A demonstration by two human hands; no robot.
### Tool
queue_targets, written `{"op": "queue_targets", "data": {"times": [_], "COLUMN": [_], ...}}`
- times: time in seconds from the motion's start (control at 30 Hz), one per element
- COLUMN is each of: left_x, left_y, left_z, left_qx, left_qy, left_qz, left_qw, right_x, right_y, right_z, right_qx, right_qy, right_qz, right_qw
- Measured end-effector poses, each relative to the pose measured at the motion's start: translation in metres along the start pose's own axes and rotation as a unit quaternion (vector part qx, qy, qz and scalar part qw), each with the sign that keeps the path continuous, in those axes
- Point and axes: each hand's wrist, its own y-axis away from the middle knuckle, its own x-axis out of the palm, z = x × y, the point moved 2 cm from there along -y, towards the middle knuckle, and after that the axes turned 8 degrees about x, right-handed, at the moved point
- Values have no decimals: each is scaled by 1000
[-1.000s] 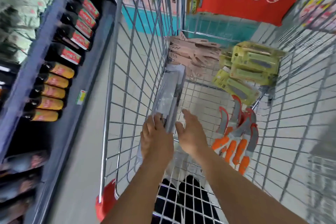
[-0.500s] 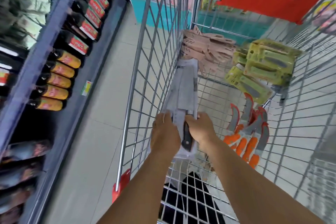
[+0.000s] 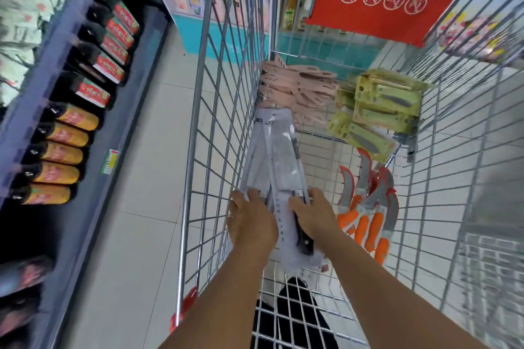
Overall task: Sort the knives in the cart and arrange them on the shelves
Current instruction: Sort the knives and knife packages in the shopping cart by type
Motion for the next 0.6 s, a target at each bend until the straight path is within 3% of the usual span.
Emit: {"op": "queue_targets", "data": {"times": [0.13, 0.4, 0.6], "left_x": [3, 1, -16], "left_y": [1, 11, 30], "left_z": [-2, 7, 1], "left_qx": [-14, 6, 37], "left_qy": [-16, 105, 113], "left_qz": [59, -11, -18], "left_qw": [998, 994, 993], "right_x": [-4, 0, -8], "right_y": [3, 7, 34], "right_z": [0, -3, 7], "right_qx": [-5, -11, -51], "right_qy": [-6, -27, -34], "right_qz": [1, -21, -41], "right_qw": [1000, 999, 997]}}
